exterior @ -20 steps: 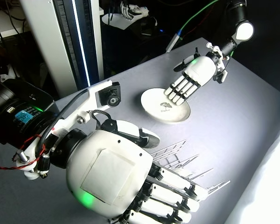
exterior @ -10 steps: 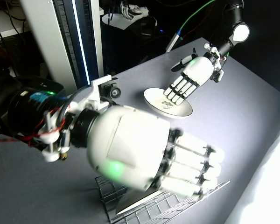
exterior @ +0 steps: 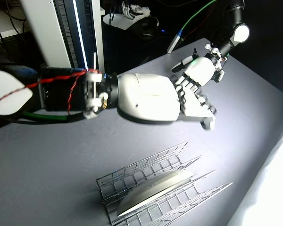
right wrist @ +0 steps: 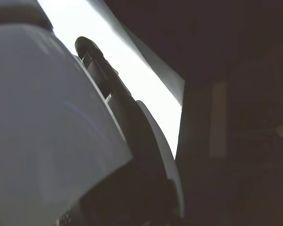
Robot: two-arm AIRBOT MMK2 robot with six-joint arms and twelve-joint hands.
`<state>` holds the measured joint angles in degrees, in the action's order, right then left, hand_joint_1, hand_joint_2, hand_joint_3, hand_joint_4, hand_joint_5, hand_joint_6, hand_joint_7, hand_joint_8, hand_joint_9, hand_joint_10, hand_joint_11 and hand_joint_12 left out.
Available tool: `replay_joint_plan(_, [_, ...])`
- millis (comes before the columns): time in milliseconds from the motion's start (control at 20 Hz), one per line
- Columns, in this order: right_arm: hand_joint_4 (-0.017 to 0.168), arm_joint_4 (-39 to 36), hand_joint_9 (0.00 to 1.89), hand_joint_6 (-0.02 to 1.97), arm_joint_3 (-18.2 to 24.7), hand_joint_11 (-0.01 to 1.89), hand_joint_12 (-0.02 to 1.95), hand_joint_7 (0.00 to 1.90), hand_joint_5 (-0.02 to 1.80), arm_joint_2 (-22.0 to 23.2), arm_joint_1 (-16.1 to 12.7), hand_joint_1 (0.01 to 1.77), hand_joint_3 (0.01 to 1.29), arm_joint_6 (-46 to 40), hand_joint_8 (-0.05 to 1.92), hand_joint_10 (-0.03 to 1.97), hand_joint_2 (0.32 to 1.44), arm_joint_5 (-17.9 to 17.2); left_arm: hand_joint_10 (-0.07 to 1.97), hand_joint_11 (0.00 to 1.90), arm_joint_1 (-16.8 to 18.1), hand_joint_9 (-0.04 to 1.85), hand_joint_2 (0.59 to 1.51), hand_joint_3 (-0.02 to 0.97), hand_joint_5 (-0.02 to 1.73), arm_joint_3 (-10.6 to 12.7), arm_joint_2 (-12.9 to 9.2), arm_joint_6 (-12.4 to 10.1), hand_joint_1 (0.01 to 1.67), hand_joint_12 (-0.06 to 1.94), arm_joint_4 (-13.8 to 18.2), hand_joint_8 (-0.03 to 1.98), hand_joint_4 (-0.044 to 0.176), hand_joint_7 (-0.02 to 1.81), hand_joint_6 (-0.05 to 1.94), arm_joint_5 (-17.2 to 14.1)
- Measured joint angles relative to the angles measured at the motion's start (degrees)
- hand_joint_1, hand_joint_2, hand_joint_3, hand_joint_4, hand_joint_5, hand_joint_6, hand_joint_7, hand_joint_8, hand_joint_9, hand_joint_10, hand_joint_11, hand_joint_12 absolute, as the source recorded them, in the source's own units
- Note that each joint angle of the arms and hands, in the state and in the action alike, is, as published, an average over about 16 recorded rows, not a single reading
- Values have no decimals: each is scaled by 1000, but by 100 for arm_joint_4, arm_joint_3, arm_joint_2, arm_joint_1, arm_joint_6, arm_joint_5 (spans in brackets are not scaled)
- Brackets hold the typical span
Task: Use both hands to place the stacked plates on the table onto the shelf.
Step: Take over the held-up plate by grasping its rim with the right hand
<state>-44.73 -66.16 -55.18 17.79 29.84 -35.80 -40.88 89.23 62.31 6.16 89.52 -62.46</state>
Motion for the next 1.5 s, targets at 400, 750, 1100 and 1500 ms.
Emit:
replay_joint_plan(400, [4, -1505, 216, 11, 203, 20, 713, 206, 211, -222, 206, 943, 13, -47, 17, -5, 968, -26, -13, 14, -48, -2, 1126, 14, -19, -13, -7, 3, 15, -23, -51, -7, -12, 10, -27, 8])
replay_joint_plan(750, [4, -1972, 115, 11, 145, 19, 481, 99, 116, -633, 382, 990, 13, -38, 17, -5, 951, 142, -12, 15, -55, -2, 1126, 14, -19, -10, -8, 4, 15, -23, -58, -7, -12, 11, -27, 6])
replay_joint_plan(1100, [4, -2025, 34, 11, -67, 18, 191, 23, 36, -1139, 545, 974, 13, 9, 17, -4, 913, 373, -12, 15, -55, -1, 1126, 14, -18, 8, -4, 8, 16, -23, -54, -5, -12, 13, -27, -6])
replay_joint_plan(1500, [4, -2008, 21, 11, -532, 19, 46, 13, 17, -1709, 646, 934, 13, 90, 17, -5, 850, 565, -12, 15, -55, 0, 1126, 15, -17, 26, 2, 12, 15, -22, -51, -4, -12, 16, -28, -18])
